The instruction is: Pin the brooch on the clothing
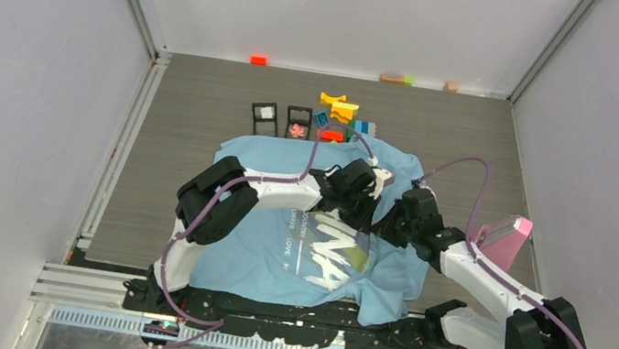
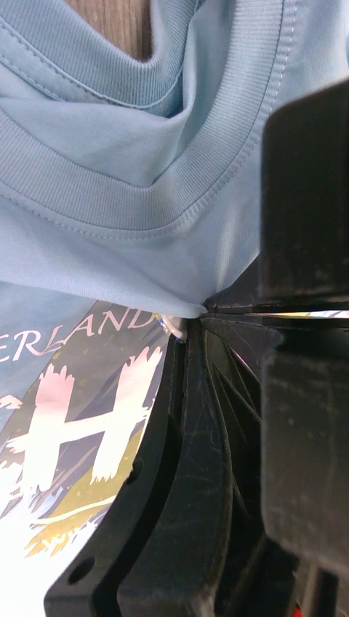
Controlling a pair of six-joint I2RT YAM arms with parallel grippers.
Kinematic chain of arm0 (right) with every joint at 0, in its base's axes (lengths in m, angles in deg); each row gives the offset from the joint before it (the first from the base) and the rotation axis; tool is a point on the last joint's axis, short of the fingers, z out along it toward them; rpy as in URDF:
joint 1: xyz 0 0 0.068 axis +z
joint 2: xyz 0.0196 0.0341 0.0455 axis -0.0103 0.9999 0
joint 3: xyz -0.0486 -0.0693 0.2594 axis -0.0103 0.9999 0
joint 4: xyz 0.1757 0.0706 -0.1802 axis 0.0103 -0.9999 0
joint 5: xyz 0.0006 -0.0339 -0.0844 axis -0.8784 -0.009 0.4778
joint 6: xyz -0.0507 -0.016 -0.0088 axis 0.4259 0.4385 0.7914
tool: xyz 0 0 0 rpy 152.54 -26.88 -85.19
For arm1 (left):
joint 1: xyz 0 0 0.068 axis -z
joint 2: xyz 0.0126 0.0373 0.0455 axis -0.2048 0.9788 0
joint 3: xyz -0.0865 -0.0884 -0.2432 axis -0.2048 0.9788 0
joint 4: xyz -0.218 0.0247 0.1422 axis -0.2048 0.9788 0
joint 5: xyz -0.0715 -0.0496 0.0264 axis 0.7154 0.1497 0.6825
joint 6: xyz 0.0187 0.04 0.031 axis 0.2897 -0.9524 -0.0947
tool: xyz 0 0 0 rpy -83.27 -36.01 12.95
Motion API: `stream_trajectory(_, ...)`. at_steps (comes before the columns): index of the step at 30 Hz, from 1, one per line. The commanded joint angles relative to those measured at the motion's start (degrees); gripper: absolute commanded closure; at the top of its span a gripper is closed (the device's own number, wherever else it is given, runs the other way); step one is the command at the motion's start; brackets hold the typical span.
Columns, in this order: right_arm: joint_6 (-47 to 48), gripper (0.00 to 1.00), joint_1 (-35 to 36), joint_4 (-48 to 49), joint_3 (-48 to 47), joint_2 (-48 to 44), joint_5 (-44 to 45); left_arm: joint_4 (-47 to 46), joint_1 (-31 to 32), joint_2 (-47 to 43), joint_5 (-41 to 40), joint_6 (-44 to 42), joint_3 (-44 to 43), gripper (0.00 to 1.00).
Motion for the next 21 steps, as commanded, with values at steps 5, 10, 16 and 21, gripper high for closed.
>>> stream_trajectory(5,0.5,1.00,0.6,3.4,0.9,3.5,0.9,-4.2,0.4,-0.6,3.2,-0.5,1.5,1.00)
stream_trajectory(10,0.5,0.99,0.6,3.9,1.7,6.2,1.9,-11.4,-0.5,-2.5,7.0,2.3,5.1,1.00)
stream_trajectory(16,1.1,1.00,0.6,3.6,1.5,6.4,2.5,-18.5,-2.8,-3.0,13.4,7.6,8.6,1.00)
stream_trajectory(21,1.9,0.76,0.6,-0.8,-0.1,2.4,2.3,-19.9,-4.6,-3.1,15.4,8.3,10.5,1.00)
